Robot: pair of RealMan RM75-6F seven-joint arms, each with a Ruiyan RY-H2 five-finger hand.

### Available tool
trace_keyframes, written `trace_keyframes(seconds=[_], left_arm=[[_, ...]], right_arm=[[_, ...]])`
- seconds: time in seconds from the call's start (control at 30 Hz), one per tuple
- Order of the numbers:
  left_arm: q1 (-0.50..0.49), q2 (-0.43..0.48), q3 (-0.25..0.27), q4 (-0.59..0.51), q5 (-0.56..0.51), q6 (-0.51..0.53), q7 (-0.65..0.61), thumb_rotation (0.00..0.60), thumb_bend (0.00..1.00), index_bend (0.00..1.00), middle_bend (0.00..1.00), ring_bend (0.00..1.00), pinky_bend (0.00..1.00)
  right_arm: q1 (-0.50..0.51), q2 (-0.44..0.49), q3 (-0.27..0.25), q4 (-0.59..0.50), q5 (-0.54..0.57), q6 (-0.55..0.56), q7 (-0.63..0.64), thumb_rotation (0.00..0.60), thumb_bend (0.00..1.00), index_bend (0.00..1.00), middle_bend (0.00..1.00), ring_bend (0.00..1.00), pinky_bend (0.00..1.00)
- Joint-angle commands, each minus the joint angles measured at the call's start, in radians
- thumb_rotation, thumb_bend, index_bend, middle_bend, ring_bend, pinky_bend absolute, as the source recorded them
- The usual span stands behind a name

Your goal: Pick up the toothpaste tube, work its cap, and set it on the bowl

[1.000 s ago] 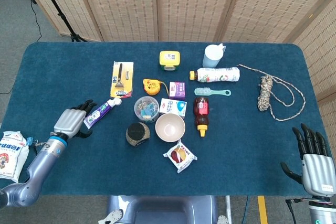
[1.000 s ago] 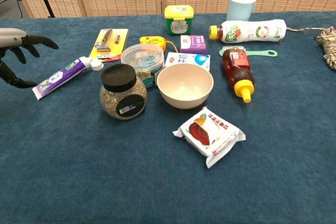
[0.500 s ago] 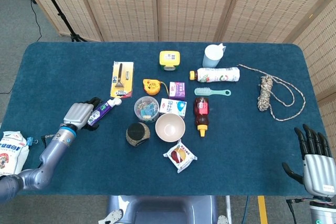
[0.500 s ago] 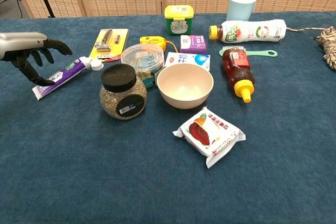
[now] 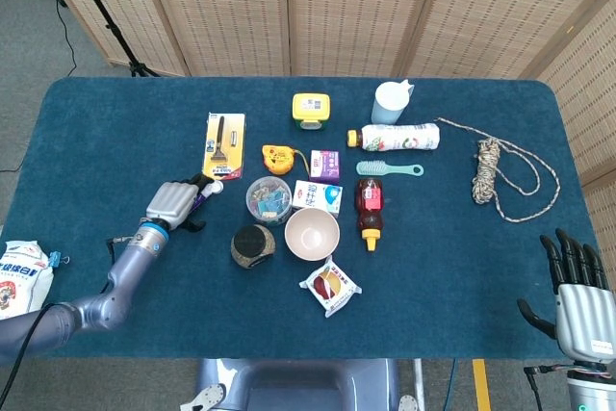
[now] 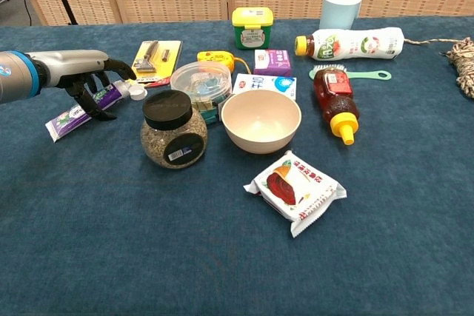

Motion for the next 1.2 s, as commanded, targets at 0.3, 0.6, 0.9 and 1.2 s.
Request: trace_keyframes(seconds=[0.3,0.6,0.9,1.2], left_arm=[[-0.023,-0.002,0.030,-0.078,0.027,0.019,0.016,0.560,0.27,0.15,0.14,0.24,0.27],[0.014,0.072,0.104,-0.191,0.112,0.069,0.032,0.561,0.27,0.15,0.14,0.24,0.27],[0.047,0.119,0.126,-0.224,0.150,0.110,0.008,0.561,0.27,0.15,0.14,0.24,0.27],[0.060,0.062,0.116,-0.146,0.122,0.151,0.026,0.558,0.30,0.17,0.12,0.20,0.27]], right_arm=[[-0.003,0.001,0.000,0.003,-0.001,0.001,0.007,0.600,0.22,0.00,0.00,0.00,0.00],[-0.003,0.004,0.002,0.007,-0.002,0.000,0.014,0.600,0.22,0.00,0.00,0.00,0.00],[0.007,-0.002,0.005,0.008,-0.008,-0.012,0.014,0.600,0.22,0.00,0.00,0.00,0.00],[0.006,0.000,0.006,0.008,-0.005,-0.010,0.016,0.600,0.22,0.00,0.00,0.00,0.00]])
